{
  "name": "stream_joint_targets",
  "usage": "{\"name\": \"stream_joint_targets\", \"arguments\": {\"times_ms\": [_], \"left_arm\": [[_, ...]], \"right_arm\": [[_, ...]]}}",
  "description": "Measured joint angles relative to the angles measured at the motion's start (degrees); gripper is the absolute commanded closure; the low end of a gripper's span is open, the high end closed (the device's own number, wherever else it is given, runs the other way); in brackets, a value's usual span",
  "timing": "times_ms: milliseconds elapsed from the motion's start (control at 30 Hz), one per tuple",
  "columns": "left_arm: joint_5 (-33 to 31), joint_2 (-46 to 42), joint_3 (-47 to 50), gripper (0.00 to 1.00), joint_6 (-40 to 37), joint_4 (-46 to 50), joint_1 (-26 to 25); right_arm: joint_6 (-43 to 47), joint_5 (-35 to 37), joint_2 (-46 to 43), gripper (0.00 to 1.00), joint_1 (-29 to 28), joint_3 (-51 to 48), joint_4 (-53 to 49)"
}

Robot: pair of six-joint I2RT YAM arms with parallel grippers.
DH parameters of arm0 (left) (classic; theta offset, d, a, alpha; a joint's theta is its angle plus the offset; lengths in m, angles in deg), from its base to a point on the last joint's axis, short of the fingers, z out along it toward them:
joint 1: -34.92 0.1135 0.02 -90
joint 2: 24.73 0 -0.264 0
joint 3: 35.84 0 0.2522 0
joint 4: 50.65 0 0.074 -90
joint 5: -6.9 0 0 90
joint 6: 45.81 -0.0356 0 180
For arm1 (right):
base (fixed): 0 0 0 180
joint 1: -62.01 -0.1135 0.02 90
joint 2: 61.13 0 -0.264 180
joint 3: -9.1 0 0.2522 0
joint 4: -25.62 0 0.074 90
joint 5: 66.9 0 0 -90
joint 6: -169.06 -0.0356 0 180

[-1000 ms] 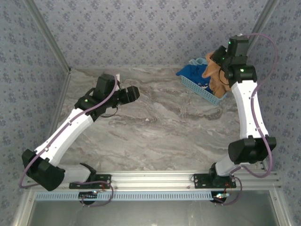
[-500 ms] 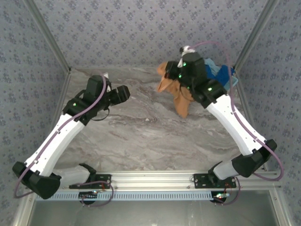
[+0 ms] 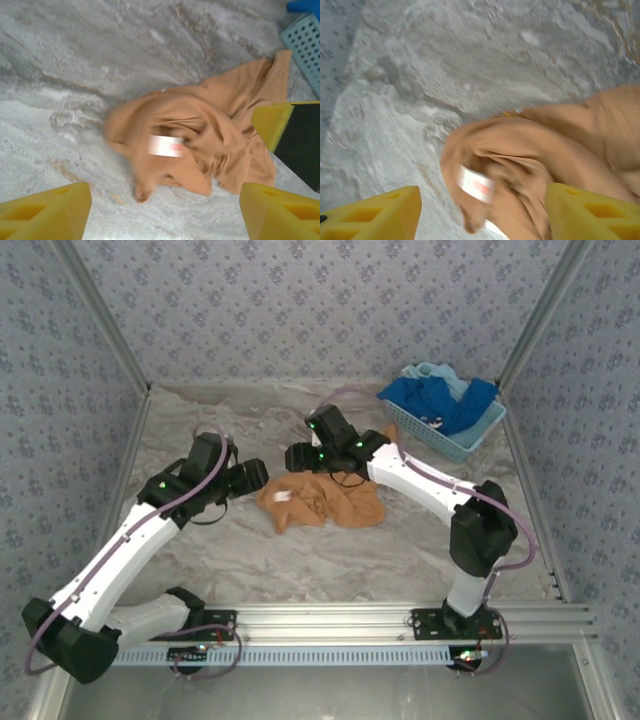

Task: Fold and stack the t-shirts

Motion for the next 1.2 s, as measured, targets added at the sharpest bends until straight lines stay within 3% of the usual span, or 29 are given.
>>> {"name": "stream_joint_targets", "arguments": {"times_ms": [67,167,333,467,633,700,767,867,900,1033,1200], "left_arm": [[0.6,1.0,0.4,0.18,-0.6,0.0,-1.9],[0.8,5.4,0.3,0.15,-2.3,-0.8,-7.1],[-2.1,22.1,-4.5,0.07,-7.3,-2.0,-18.2],[-6.8,39.0,-15.7,0.05,-11.4,-2.1,-24.7],[-10.2,54.2,-27.6,0.07,-17.3,-3.4,-28.3],[-11.0,59.3,-31.2,0.15,-19.2,-3.3,-28.9],[-11.6,62.9,-33.3,0.33,-20.2,-3.1,-29.2],[-12.2,65.2,-36.0,0.89,-21.5,-3.1,-29.1],[-12.7,65.2,-36.3,1.0,-21.5,-3.1,-29.0],[-14.2,63.9,-34.1,1.0,-20.5,-3.7,-27.5],[-13.9,49.7,-24.8,1.0,-17.7,-3.4,-23.6]], "right_arm": [[-0.3,-0.1,-2.8,0.35,2.1,-3.8,-0.3],[-0.7,0.3,-9.3,0.39,9.7,-11.1,-1.2],[-0.8,1.0,-14.3,0.38,24.2,-19.6,-2.2],[-0.4,0.1,-14.1,0.36,29.2,-23.4,-3.2],[0.4,-2.0,-12.3,0.36,33.4,-24.2,-3.8],[0.5,-2.5,-11.1,0.36,34.4,-24.2,-3.8],[0.7,-2.7,-10.3,0.37,34.7,-24.2,-3.8],[0.9,-3.2,-9.8,0.38,34.8,-24.2,-3.8],[0.9,-3.4,-9.7,0.39,34.8,-24.1,-3.8],[0.9,-3.5,-7.6,0.41,34.4,-22.7,-3.3],[0.3,-3.5,-1.7,0.42,32.3,-19.9,-1.3]]}}
